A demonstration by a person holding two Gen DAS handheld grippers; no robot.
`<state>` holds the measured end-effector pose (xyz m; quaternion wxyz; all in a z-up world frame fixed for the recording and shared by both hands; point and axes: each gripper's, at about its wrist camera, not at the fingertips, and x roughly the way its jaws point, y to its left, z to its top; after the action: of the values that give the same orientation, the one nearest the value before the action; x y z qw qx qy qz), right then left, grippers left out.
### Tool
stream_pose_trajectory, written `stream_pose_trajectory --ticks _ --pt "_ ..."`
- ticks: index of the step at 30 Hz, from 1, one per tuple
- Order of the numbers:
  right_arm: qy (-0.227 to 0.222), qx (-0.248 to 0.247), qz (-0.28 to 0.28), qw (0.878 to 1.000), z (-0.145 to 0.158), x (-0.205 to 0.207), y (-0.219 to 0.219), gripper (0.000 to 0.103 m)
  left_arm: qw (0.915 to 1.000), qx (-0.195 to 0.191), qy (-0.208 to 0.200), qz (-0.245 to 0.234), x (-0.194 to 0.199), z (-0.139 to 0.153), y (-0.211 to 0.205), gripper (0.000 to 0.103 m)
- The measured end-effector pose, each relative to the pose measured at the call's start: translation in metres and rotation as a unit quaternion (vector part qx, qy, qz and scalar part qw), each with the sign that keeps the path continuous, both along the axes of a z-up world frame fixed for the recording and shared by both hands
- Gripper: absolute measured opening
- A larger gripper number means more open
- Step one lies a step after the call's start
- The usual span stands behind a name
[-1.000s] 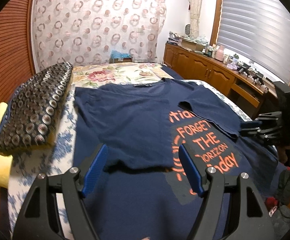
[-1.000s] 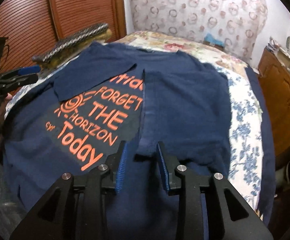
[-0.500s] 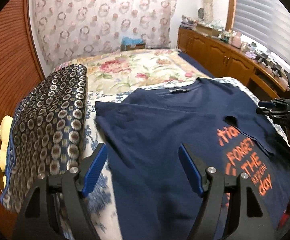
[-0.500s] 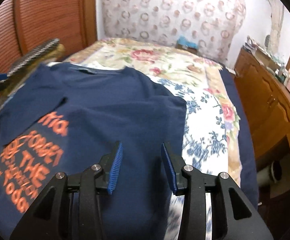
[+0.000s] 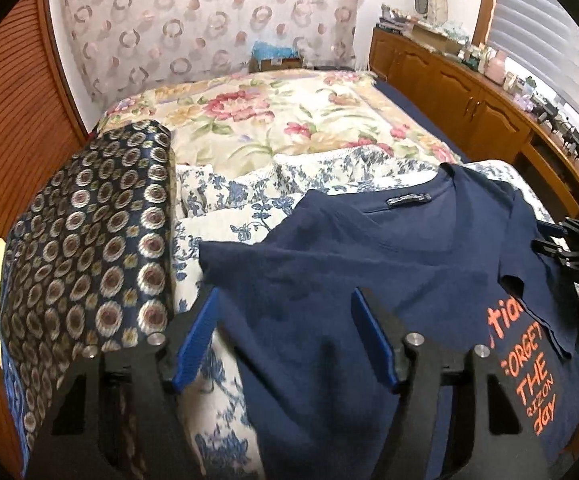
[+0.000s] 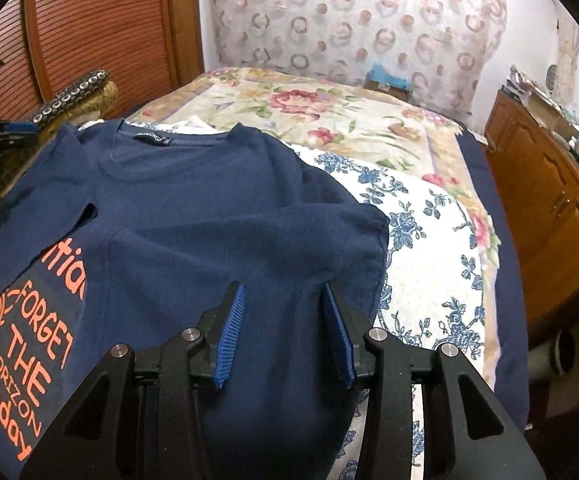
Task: Fold small clothes
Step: 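Move the left tool to the navy shirt hem and grasp it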
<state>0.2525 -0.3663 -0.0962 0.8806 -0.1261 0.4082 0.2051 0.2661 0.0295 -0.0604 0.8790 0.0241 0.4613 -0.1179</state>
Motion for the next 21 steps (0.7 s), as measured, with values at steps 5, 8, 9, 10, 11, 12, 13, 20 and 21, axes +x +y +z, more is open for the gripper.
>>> stream_pose_trajectory --ticks 5,8,9,10,11,12,13,20,21 --pt "0.0 0.002 0.0 1.0 0.0 0.001 -0.003 0.041 0.9994 0.016 0.029 0.013 0.024 -0.013 0.0 0.06" --pt "0.002 0.005 0.0 1.0 0.0 0.001 -0.002 0.041 0.9988 0.022 0.04 0.017 0.035 -0.016 -0.003 0.057" --pt "0.002 0.006 0.0 1.0 0.0 0.001 -0.001 0.041 0.9985 0.027 0.044 0.016 0.038 -0.016 -0.005 0.056" --pt "0.002 0.006 0.0 1.0 0.0 0.001 -0.001 0.041 0.9983 0.034 0.046 0.015 0.04 -0.017 -0.006 0.055" --pt "0.002 0.006 0.0 1.0 0.0 0.001 -0.001 0.041 0.9978 0.041 0.05 0.015 0.043 -0.019 -0.007 0.052" --pt "0.002 0.006 0.0 1.0 0.0 0.001 -0.001 0.041 0.9974 0.044 0.055 0.017 0.046 -0.021 -0.007 0.051" --pt "0.002 0.006 0.0 1.0 0.0 0.001 -0.001 0.041 0.997 0.046 0.059 0.019 0.047 -0.022 -0.007 0.049" --pt "0.002 0.006 0.0 1.0 0.0 0.001 -0.001 0.042 0.9964 0.047 0.069 0.014 0.053 -0.029 -0.01 0.028" --pt "0.002 0.006 0.0 1.0 0.0 0.001 -0.002 0.042 0.9964 0.045 0.07 0.012 0.053 -0.03 -0.011 0.024"
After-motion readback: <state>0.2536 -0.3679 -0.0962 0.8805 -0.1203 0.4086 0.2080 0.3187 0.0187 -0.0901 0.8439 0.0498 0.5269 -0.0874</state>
